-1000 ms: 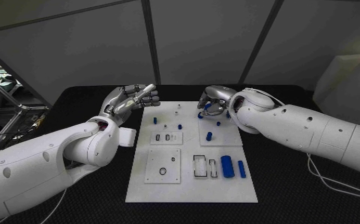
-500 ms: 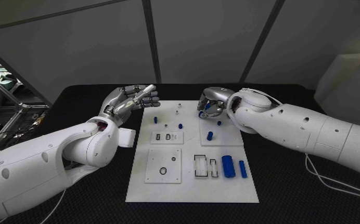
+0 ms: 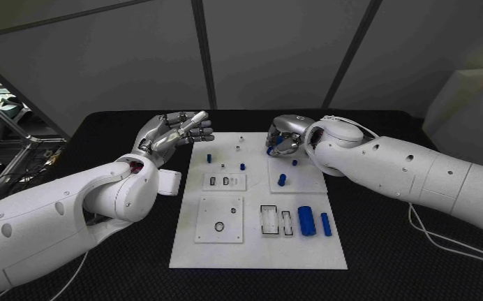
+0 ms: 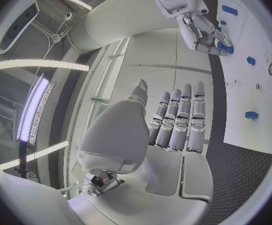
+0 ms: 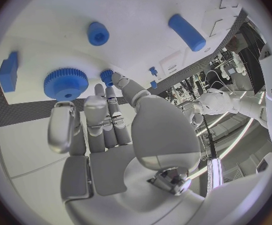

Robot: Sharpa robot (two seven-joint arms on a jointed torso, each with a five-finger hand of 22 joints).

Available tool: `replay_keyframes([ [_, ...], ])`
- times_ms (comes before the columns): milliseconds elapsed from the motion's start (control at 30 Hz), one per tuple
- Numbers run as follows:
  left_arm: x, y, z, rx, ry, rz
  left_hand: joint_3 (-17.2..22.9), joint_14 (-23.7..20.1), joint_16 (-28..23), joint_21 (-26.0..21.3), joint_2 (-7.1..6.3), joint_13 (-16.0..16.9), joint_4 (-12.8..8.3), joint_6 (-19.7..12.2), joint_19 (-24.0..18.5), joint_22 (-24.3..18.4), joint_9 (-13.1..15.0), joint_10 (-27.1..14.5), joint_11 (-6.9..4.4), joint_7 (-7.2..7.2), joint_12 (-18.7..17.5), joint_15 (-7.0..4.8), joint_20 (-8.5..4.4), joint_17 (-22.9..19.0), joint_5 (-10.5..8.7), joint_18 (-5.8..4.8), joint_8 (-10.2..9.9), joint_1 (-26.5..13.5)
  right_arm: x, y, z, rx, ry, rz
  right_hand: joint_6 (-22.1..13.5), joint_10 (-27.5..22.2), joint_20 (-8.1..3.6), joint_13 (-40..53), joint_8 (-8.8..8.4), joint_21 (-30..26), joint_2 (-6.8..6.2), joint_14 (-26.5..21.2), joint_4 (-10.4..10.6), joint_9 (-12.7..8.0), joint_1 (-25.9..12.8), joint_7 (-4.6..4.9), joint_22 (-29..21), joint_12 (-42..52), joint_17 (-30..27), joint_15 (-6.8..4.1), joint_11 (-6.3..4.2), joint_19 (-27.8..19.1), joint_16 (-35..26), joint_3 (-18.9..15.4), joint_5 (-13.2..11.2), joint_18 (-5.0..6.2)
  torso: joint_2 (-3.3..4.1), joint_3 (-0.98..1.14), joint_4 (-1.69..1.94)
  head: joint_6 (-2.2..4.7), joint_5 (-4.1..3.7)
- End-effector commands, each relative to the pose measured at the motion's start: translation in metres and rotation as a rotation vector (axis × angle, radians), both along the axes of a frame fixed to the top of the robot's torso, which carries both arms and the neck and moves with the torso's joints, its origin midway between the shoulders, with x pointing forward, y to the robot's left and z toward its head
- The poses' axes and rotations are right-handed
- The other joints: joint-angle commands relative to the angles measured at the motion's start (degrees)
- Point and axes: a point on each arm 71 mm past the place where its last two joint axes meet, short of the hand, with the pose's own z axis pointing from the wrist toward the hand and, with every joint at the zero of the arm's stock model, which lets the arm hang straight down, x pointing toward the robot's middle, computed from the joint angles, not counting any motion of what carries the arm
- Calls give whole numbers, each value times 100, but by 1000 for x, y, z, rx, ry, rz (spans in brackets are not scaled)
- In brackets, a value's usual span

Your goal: Assemble the parts on the task board

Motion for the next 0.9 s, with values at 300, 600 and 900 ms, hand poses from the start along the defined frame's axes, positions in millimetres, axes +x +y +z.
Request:
replay_keyframes([
  [300, 0, 0, 1, 1, -4, -14, -15, -24, -25, -41, 54, -5, -27, 33, -24, -12, -8, 30, 7, 42, -41, 37, 8, -9, -1, -38, -7, -10, 2, 4, -1, -22, 17, 11, 80, 323, -33, 29, -10, 171, 160, 58, 3, 12, -10, -57, 298, 22, 260, -30, -67, 154, 275, 194, 38, -110, 7, -10, 29, -36, -6],
  [600, 1, 1, 1, 2, -3, -13, -16, -26, -32, -44, 63, -5, -29, 34, -27, -15, -10, 29, 9, 42, -47, 38, 9, -9, 0, -38, -9, -11, 3, 3, -2, -28, 23, 0, 91, 518, -71, 48, -19, 252, 200, 52, -12, 10, 33, -79, 458, 18, 380, -69, -113, 226, 405, 291, 53, -139, 11, -13, 46, -54, -27],
  [900, 1, 2, 1, 4, -1, -10, -17, -26, -37, -47, 69, -5, -31, 34, -29, -17, -11, 29, 9, 43, -51, 39, 10, -9, 0, -38, -10, -11, 4, 2, -2, -37, 19, -9, 88, 429, -72, 19, -23, 249, 139, 29, -19, 8, 21, -67, 434, -30, 354, -56, -89, 202, 415, 315, 53, -134, 12, -14, 54, -67, -24],
])
